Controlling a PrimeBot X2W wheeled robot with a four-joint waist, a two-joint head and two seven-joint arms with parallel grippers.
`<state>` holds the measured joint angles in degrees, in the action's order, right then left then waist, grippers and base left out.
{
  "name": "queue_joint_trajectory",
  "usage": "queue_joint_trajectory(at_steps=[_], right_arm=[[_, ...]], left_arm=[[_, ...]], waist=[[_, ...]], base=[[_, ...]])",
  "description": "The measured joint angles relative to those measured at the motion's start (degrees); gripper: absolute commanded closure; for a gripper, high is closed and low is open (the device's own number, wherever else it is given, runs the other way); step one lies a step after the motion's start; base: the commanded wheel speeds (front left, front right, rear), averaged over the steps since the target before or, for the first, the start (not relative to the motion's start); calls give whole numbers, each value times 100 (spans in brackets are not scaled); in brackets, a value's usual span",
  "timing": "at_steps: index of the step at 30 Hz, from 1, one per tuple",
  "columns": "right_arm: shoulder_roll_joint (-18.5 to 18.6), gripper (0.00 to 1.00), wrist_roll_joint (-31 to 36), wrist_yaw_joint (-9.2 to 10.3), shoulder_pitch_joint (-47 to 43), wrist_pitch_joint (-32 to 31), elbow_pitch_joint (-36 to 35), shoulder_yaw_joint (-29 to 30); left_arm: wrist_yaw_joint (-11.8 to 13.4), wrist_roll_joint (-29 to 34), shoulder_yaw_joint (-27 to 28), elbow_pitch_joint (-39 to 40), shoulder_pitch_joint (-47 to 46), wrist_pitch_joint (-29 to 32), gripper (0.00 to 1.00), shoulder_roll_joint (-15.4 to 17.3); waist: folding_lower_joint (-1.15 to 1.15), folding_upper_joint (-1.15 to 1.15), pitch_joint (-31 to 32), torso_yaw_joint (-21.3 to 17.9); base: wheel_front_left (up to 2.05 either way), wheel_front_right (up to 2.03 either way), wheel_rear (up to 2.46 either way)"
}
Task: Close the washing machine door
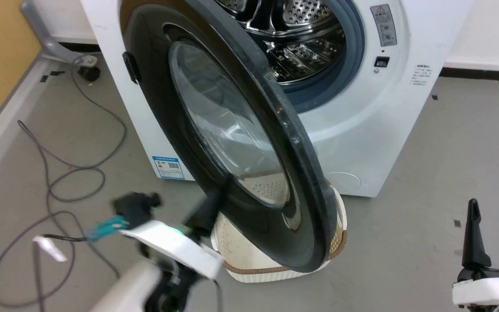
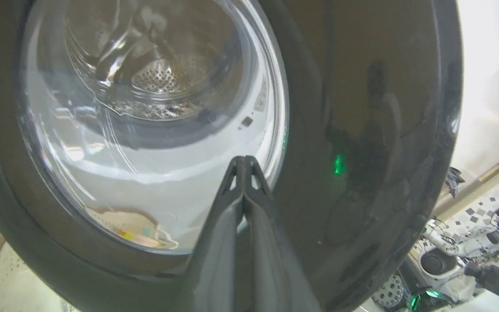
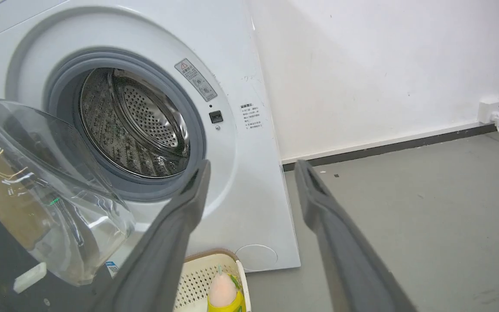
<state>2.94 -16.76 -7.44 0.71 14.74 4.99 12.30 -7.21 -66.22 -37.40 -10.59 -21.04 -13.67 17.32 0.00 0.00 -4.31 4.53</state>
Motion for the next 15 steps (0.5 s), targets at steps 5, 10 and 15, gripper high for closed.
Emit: queue_joint_trajectory(at_steps=[5,10,15], right_arm=[[-1,0,121,0,4,0,-180,67],[-4,0,237,0,305,0,-398,212],[-5,0,438,0,698,0,-661,312]], left_arm=[[695,1434,934,34,-32,-102,100,51],[1393,3142,2118,568,133,-108,100,-14],[2013,4487,2629,879,742,-109,0,-57]], waist=[[0,0,80,102],[0,0,114,183],[0,0,156,249]], base=[[0,0,0],[0,0,0],[0,0,0]])
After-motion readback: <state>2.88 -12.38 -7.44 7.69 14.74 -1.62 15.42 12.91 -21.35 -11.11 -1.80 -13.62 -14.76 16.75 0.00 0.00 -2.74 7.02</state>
